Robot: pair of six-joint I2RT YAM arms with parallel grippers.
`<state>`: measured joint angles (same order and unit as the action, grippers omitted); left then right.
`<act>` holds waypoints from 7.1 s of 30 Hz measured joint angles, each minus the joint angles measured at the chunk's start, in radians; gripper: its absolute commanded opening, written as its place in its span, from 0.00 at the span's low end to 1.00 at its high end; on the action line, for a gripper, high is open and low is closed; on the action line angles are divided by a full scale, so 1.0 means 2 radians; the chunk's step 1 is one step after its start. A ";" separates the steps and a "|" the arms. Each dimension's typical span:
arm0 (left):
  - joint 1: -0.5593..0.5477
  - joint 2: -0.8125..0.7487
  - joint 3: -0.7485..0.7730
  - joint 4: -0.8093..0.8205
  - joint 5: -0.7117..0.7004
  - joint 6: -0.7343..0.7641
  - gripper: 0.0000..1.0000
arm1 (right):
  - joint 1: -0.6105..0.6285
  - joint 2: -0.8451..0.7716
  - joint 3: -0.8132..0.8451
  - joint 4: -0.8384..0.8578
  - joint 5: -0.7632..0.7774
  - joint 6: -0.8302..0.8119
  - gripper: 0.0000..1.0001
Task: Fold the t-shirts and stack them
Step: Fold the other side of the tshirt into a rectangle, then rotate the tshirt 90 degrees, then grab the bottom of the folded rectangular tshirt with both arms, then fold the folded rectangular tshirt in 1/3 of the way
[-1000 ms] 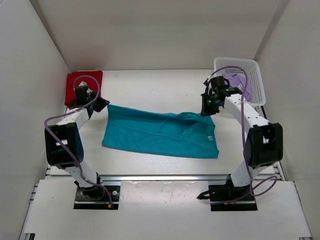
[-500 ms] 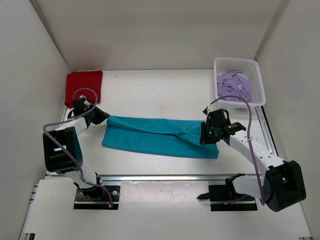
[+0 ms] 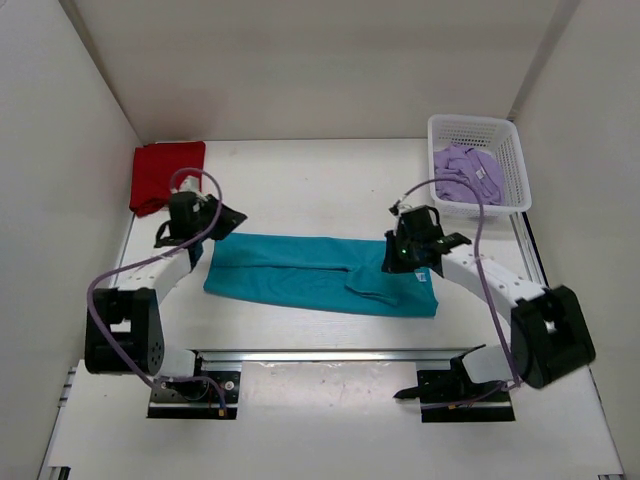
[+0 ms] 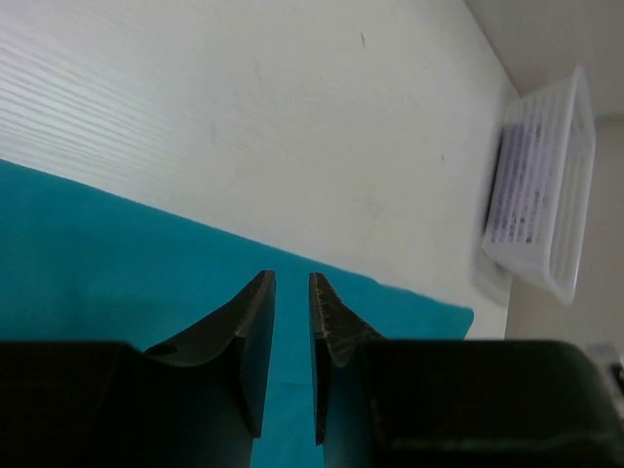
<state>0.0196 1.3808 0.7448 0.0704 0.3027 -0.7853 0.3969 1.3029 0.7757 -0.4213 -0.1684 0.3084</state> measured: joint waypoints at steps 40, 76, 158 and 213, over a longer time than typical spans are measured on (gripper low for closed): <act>-0.122 0.112 -0.129 0.178 0.013 -0.099 0.25 | 0.026 -0.046 -0.114 0.055 -0.036 0.066 0.05; -0.121 -0.120 -0.150 -0.030 0.048 0.049 0.08 | 0.008 0.306 0.512 0.014 -0.113 0.005 0.23; -0.313 -0.133 -0.204 -0.121 0.088 0.033 0.00 | 0.142 -0.224 -0.281 0.136 -0.093 0.226 0.00; -0.255 0.187 -0.029 0.115 0.051 -0.040 0.26 | 0.048 0.315 0.205 0.175 -0.082 0.030 0.00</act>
<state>-0.4904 1.7538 0.6868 0.3012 0.4046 -0.8654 0.4938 1.9327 1.1862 -0.0715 -0.3317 0.3691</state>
